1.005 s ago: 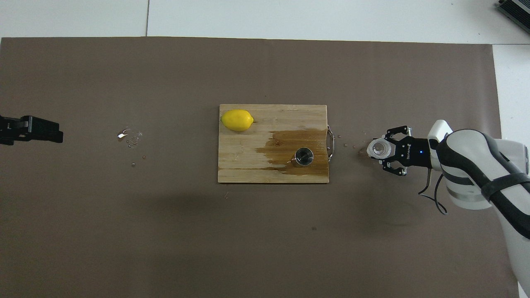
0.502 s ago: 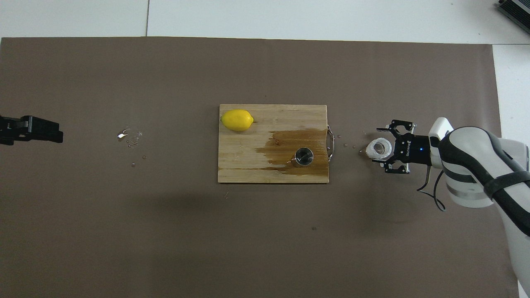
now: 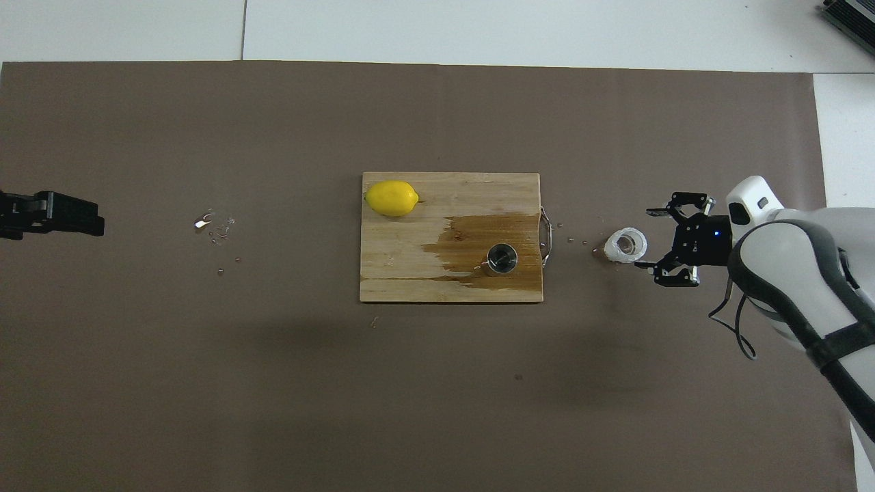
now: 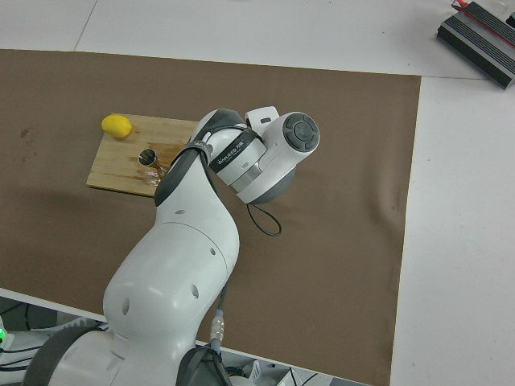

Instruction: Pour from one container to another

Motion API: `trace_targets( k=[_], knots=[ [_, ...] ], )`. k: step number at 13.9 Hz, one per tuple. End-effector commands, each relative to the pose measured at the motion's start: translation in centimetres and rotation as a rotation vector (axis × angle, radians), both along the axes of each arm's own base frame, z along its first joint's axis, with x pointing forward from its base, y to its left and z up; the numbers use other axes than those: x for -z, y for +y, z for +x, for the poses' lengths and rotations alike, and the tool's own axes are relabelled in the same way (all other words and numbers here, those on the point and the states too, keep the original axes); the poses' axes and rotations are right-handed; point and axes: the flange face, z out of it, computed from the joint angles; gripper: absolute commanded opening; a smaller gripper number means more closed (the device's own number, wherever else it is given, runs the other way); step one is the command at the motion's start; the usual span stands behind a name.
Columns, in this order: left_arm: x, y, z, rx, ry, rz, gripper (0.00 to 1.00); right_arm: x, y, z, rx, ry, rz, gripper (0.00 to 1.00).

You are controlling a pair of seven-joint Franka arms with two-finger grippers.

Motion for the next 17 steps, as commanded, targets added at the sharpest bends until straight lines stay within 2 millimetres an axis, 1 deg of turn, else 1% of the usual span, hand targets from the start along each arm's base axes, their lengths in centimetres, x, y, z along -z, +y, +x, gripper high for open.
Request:
trace_targets(
  k=[1,4,5,6,7,8,9,10,11,12,13,14,15,16,17],
  knots=[
    [-0.3,0.3,-0.7,-0.006,0.007,-0.011,1.00,-1.8,0.8,-1.0,0.131,0.127,-0.056,1.00],
    [-0.3,0.3,-0.7,-0.006,0.006,-0.011,1.00,-3.6,1.0,-1.8,0.406,0.296,-0.143,1.00],
    [-0.3,0.3,-0.7,-0.006,0.007,-0.011,1.00,-4.4,1.6,-2.0,0.489,0.331,-0.203,1.00],
    [-0.3,0.3,-0.7,-0.006,0.007,-0.011,1.00,-5.2,2.4,-2.1,0.544,0.358,-0.261,1.00],
    [-0.3,0.3,-0.7,-0.006,0.007,-0.011,1.00,-5.5,3.8,-2.4,0.607,0.399,-0.316,1.00],
    [-0.3,0.3,-0.7,-0.006,0.006,-0.011,1.00,-6.1,4.6,-2.9,0.689,0.425,-0.356,1.00],
    [-0.3,0.3,-0.7,-0.006,0.007,-0.011,1.00,-6.1,5.9,-3.3,0.758,0.446,-0.397,1.00],
    [-0.3,0.3,-0.7,-0.006,0.006,-0.011,1.00,-6.2,6.8,-3.7,0.843,0.471,-0.430,1.00],
    [-0.3,0.3,-0.7,-0.006,0.007,-0.011,1.00,-6.3,7.0,-4.0,0.945,0.505,-0.436,1.00],
    [-0.3,0.3,-0.7,-0.006,0.006,-0.011,1.00,-7.0,6.8,-4.2,1.021,0.525,-0.434,1.00],
    [-0.3,0.3,-0.7,-0.006,0.007,-0.011,1.00,-8.5,6.4,-4.1,1.072,0.532,-0.429,1.00],
    [-0.3,0.3,-0.7,-0.006,0.007,-0.011,1.00,-10.6,5.9,-3.9,1.113,0.545,-0.425,1.00],
    [-0.3,0.1,-0.7,-0.003,0.006,-0.010,1.00,-12.9,4.9,-3.5,1.156,0.560,-0.423,1.00],
    [-0.3,-0.3,-0.7,0.005,0.006,-0.010,1.00,-16.1,3.9,-3.3,1.199,0.572,-0.410,1.00],
    [-0.3,-0.5,-0.7,0.009,0.007,-0.010,1.00,-19.0,3.5,-3.3,1.255,0.581,-0.398,1.00]
  ],
)
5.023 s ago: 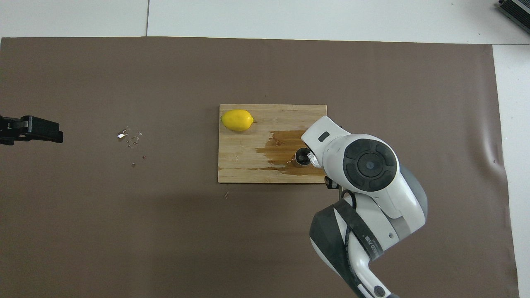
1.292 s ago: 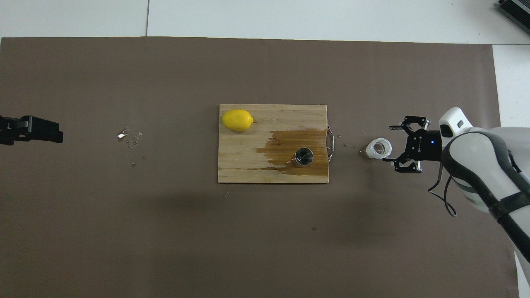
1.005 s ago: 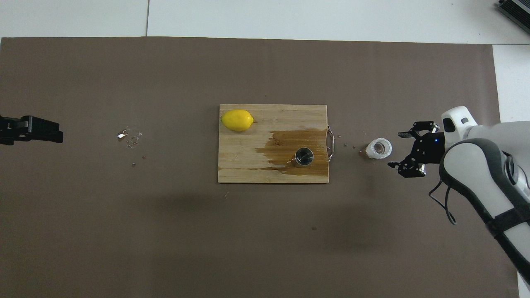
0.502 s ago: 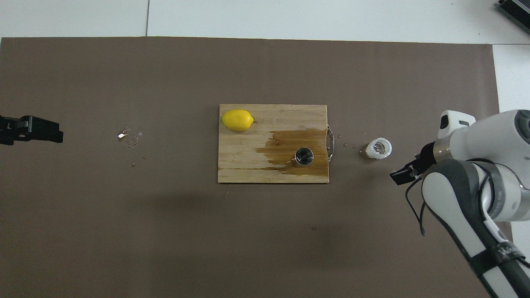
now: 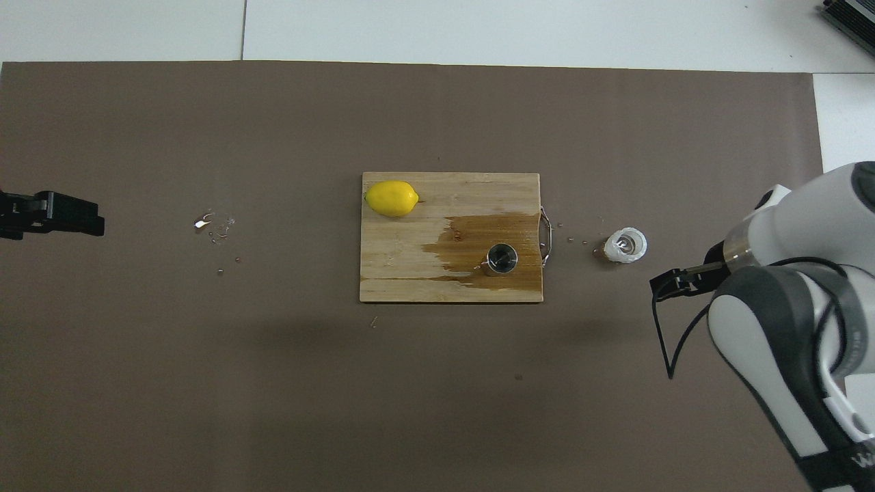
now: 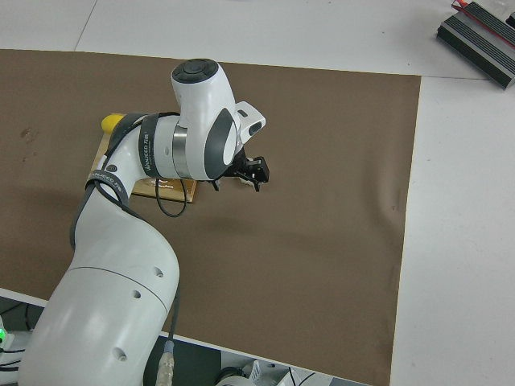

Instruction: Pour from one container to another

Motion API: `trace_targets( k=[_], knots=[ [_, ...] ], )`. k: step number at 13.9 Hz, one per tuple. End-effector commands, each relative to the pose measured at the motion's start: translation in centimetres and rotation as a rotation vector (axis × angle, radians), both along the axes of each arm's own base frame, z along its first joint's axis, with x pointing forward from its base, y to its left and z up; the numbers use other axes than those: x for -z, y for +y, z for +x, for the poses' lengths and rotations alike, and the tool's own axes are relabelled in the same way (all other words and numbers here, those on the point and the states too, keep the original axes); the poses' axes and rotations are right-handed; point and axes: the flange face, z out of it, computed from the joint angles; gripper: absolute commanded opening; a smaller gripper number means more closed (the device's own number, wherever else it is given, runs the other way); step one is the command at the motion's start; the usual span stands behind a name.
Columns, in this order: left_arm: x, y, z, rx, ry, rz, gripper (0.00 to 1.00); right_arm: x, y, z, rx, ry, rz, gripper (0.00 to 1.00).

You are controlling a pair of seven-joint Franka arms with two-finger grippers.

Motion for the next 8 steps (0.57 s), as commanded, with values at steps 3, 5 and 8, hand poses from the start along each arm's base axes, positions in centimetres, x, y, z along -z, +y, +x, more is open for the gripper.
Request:
trace_targets(
  k=[3,5,8],
  knots=[
    [-0.3,-0.4,-0.7,0.007,0.006,-0.010,1.00,-13.1,-1.4,0.6,0.184,-0.059,-0.042,1.00],
    [-0.3,-0.4,-0.7,0.007,0.006,-0.010,1.00,-15.6,-1.6,1.7,0.191,-0.099,-0.021,1.00],
    [-0.3,-0.5,-0.7,0.008,0.006,-0.010,1.00,-16.0,-2.3,3.3,0.204,-0.114,-0.009,1.00]
  ],
)
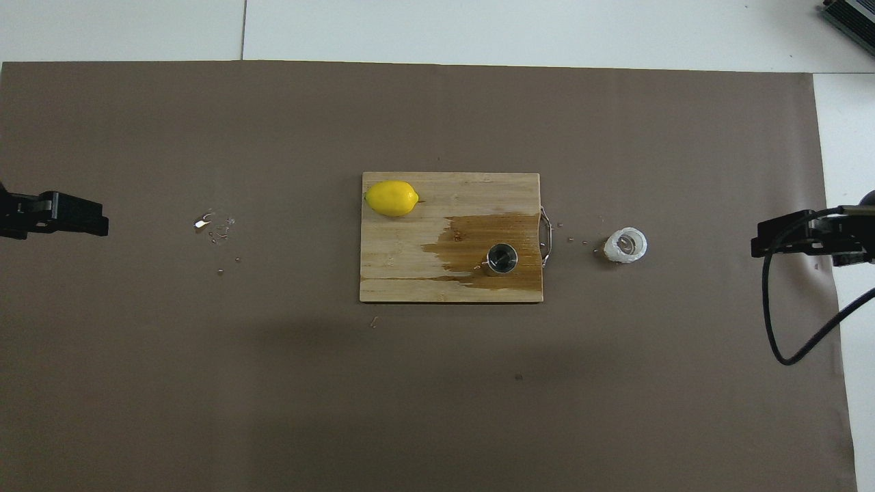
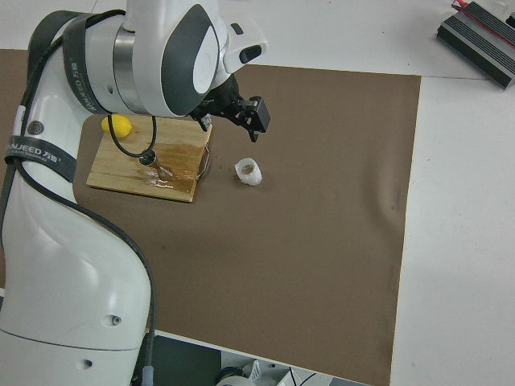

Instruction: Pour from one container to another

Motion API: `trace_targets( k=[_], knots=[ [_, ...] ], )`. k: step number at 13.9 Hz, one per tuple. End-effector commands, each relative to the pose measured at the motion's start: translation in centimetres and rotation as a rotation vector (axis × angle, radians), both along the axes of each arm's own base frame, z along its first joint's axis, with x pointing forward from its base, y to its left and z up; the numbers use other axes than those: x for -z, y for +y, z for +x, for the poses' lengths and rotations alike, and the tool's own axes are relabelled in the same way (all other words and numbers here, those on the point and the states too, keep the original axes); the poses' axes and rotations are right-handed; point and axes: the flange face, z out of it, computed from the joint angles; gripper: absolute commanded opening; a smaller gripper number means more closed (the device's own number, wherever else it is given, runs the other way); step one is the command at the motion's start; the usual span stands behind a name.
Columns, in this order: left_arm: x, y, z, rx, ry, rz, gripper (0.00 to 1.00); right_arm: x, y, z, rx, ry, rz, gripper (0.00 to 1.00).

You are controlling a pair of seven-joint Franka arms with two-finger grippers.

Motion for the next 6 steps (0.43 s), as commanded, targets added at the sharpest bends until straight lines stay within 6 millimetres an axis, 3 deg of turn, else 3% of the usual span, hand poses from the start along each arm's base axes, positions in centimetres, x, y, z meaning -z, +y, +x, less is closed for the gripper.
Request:
trace_targets(
  k=[1,6],
  knots=[
    [-0.3,-0.1,-0.7,0.000,0.006,-0.009,1.00,0.2,-0.7,2.5,0.026,0.002,0.002,1.00],
    [-0.2,-0.1,-0.6,0.003,0.003,-0.009,1.00,0.6,0.2,2.2,-0.002,0.001,0.007,1.00]
  ],
)
